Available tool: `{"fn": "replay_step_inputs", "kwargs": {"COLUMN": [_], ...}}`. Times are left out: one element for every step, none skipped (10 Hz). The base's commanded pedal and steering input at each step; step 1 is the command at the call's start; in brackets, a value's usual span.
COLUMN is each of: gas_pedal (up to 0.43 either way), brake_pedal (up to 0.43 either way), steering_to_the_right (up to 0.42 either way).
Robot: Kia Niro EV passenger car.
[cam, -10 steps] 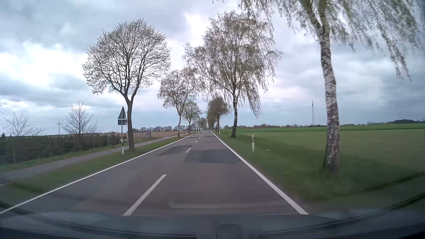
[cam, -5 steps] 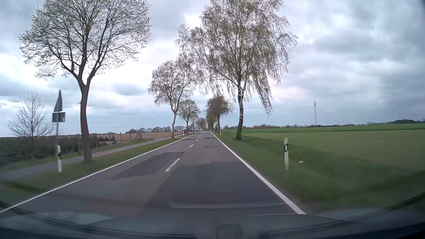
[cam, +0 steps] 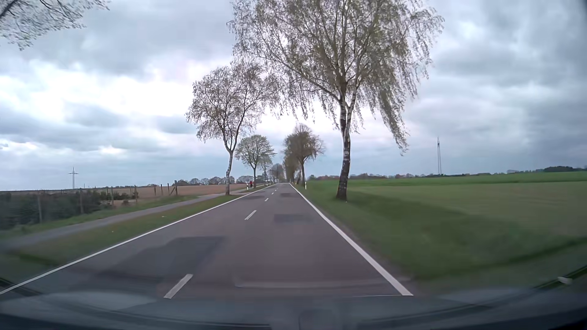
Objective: Follow the waypoints while adhering to traffic rules and regulations
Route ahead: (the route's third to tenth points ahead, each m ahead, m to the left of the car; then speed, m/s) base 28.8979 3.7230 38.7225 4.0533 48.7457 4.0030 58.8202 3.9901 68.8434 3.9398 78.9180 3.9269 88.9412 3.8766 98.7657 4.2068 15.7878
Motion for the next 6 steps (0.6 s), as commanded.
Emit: {"fn": "replay_step_inputs", "kwargs": {"gas_pedal": [0.26, 0.26, 0.268, 0.268, 0.268, 0.268], "brake_pedal": [0.0, 0.0, 0.0, 0.0, 0.0, 0.0], "steering_to_the_right": [-0.002, -0.002, -0.002, -0.002, -0.002, -0.002]}}
